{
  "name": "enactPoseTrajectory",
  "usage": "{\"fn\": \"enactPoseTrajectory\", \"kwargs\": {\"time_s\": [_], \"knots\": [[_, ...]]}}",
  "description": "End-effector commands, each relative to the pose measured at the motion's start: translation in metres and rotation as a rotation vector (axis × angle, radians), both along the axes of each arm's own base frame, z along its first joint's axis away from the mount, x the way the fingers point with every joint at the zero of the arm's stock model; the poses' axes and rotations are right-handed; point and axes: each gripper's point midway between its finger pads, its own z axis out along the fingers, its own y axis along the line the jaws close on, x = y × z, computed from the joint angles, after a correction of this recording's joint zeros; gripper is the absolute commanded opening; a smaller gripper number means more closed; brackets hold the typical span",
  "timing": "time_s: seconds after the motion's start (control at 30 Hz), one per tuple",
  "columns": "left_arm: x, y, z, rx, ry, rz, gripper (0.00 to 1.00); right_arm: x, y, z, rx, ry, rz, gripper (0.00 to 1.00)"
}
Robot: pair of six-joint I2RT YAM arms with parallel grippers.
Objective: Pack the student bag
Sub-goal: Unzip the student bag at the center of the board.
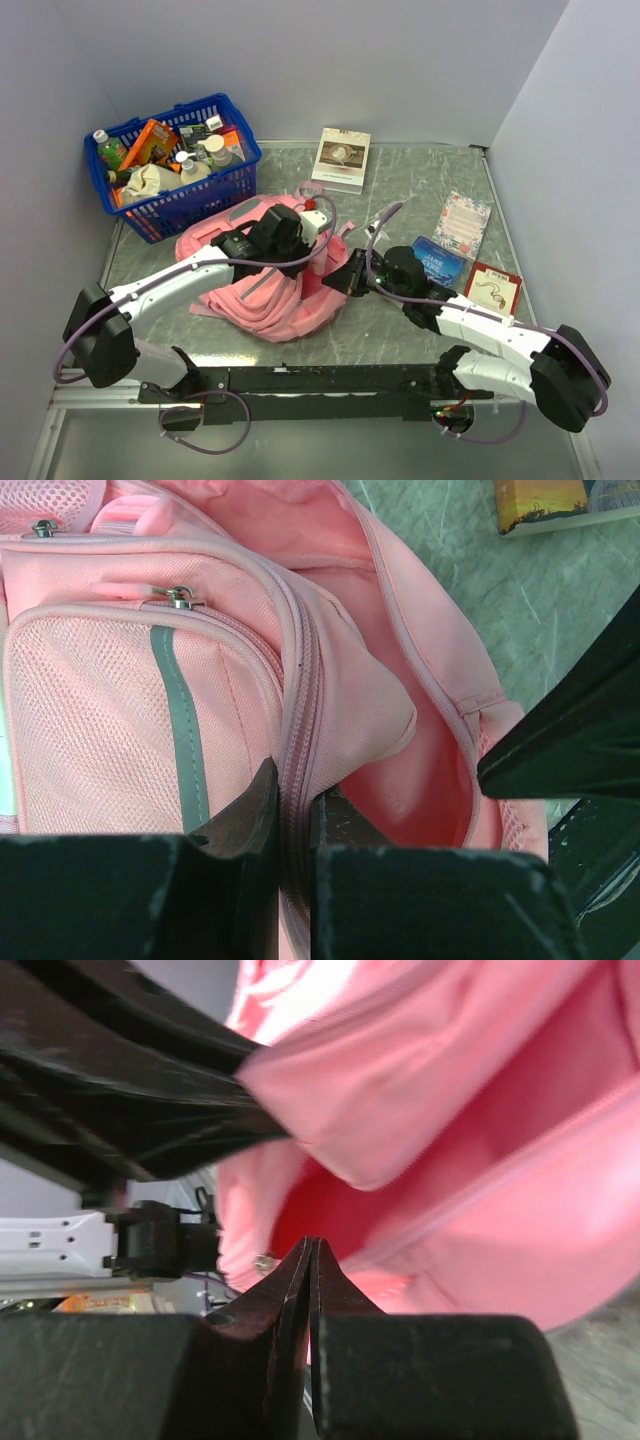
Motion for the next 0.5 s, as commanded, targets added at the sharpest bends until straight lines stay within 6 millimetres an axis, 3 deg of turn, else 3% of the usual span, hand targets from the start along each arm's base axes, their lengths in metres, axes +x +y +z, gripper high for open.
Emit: {"fn": "enactPoseTrajectory", "kwargs": {"time_s": [0.0, 0.07, 0.2, 0.3, 0.37, 0.43, 0.47], "knots": [[0.027, -0.011, 0.032, -0.082, -0.127, 0.039, 0.01, 0.004, 0.018, 0.018, 0.044, -0.024, 0.028, 0.07], [0.029, -0.012, 0.041, -0.088, -0.143, 0.035, 0.01, -0.002, 0.025, -0.001, 0.036, 0.02, 0.057, 0.06], [0.026, -0.015, 0.07, -0.123, -0.163, 0.006, 0.01, -0.005, 0.031, -0.06, -0.035, 0.136, 0.062, 0.0], [0.025, -0.012, 0.087, -0.136, -0.196, -0.003, 0.01, -0.009, 0.027, -0.089, -0.103, 0.188, 0.065, 0.0], [0.031, -0.009, 0.101, -0.136, -0.241, -0.009, 0.01, -0.006, 0.028, -0.098, -0.143, 0.2, 0.067, 0.0], [0.035, -0.005, 0.109, -0.13, -0.25, -0.008, 0.01, -0.012, 0.021, -0.122, -0.226, 0.266, 0.049, 0.0], [0.042, -0.002, 0.124, -0.148, -0.276, 0.004, 0.01, -0.011, 0.016, -0.13, -0.254, 0.279, 0.019, 0.0]]}}
